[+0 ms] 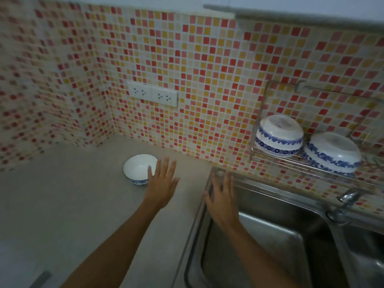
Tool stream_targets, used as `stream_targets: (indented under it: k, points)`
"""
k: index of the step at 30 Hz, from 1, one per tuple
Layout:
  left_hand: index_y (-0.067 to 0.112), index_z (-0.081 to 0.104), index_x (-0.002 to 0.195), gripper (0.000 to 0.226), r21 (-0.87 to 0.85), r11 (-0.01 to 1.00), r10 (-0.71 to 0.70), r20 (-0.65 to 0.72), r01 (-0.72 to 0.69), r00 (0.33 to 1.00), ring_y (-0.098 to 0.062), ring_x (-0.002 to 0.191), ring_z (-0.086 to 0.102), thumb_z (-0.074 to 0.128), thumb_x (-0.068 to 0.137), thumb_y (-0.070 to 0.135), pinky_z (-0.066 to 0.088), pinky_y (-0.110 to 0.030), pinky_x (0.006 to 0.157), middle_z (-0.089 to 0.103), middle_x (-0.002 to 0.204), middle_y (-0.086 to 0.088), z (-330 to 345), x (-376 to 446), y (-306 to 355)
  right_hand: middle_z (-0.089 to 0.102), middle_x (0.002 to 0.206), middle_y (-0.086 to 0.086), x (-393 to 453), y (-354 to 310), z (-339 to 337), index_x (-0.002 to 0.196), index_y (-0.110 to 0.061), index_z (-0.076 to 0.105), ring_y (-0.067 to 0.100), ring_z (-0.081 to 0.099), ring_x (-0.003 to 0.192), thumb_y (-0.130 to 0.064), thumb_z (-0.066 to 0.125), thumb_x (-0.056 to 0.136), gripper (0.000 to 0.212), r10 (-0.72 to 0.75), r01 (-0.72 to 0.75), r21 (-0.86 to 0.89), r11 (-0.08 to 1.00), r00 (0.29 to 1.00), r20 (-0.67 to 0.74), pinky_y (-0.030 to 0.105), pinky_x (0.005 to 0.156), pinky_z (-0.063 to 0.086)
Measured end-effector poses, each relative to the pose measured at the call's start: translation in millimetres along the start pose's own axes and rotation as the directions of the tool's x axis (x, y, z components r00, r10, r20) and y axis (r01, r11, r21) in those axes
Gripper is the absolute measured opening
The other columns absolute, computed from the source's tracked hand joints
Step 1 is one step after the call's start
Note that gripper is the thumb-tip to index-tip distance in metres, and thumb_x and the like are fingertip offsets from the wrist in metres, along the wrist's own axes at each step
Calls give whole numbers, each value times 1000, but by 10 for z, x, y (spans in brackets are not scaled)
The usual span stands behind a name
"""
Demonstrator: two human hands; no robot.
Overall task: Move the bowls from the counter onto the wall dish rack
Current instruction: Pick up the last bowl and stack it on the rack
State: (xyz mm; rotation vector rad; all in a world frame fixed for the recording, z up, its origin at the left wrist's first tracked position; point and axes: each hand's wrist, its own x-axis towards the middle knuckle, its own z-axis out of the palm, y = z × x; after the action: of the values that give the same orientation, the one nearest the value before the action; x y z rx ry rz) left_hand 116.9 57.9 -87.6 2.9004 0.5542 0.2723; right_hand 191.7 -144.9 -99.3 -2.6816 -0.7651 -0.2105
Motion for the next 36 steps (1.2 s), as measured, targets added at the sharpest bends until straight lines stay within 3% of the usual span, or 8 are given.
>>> stream_targets:
  k: [2, 8, 16, 22, 24, 29, 33, 36]
  points:
    - [15, 30, 147, 70, -21, 994, -109, 37, 109, 993, -40, 142, 25, 6, 93, 53, 23, -64, 109, 25, 155, -18, -14, 14, -403, 16, 159, 18, 104, -337, 198, 149, -21, 29, 35, 14, 146, -43, 46, 95, 60, 43, -51, 81, 995, 995, 90, 48, 117, 24]
    - [13, 19, 149, 61, -284, 874, -397, 50, 394, 916, -35, 146, 6, 34, 99, 43, 12, -51, 116, 8, 159, -17, 42, 151, -1303, 43, 145, 10, 488, -1180, 719, 146, -22, 31, 30, 42, 131, -47, 49, 93, 62, 191, -298, 312, 902, 924, 331, 42, 105, 40]
    - [2, 18, 148, 64, -554, 605, -504, 290, 572, 814, -35, 141, 27, 48, 96, 25, 25, -41, 112, 25, 153, -22, 307, 516, -1892, 47, 141, 18, 1004, -1877, 1183, 145, -14, 29, 37, 47, 126, -55, 52, 89, 73, 297, -596, 376, 709, 737, 607, 41, 100, 42]
    - [-2, 46, 130, 40, -662, 442, -508, 372, 606, 777, -39, 116, 54, 44, 90, 4, 43, -33, 91, 55, 131, -22, 536, 691, -1956, 67, 110, 16, 1142, -1884, 1708, 113, -16, 54, 37, 67, 93, -59, 45, 65, 65, 356, -715, 399, 574, 657, 665, 49, 84, 56]
    - [-1, 45, 127, 40, -688, 370, -547, 382, 624, 745, -39, 113, 55, 40, 88, 1, 47, -40, 94, 55, 129, -23, 571, 714, -1930, 70, 98, 16, 1138, -1923, 1708, 100, -17, 53, 36, 69, 82, -51, 43, 68, 48, 370, -724, 409, 556, 656, 658, 47, 80, 57]
    - [2, 47, 126, 40, -717, 304, -560, 398, 627, 727, -37, 115, 54, 40, 87, 3, 46, -45, 98, 56, 129, -21, 567, 700, -1838, 72, 84, 18, 1095, -2010, 1569, 111, -3, 53, 24, 66, 56, -21, 41, 91, 29, 344, -762, 473, 441, 631, 695, 24, 51, 49]
    - [5, 48, 124, 37, -752, 263, -526, 414, 605, 743, -35, 112, 55, 42, 87, 5, 47, -44, 95, 57, 126, -18, 471, 586, -1675, 72, 83, 17, 972, -1875, 1462, 112, -2, 55, 28, 70, 62, -19, 41, 89, 33, 338, -758, 508, 410, 643, 687, 31, 59, 56]
    - [11, 44, 126, 38, -834, 118, -465, 433, 539, 772, -31, 112, 55, 50, 88, 9, 47, -46, 97, 55, 125, -12, 322, 534, -1426, 72, 91, 18, 874, -1710, 1191, 112, -4, 55, 28, 72, 67, -18, 40, 88, 31, 348, -725, 568, 390, 687, 639, 38, 68, 60]
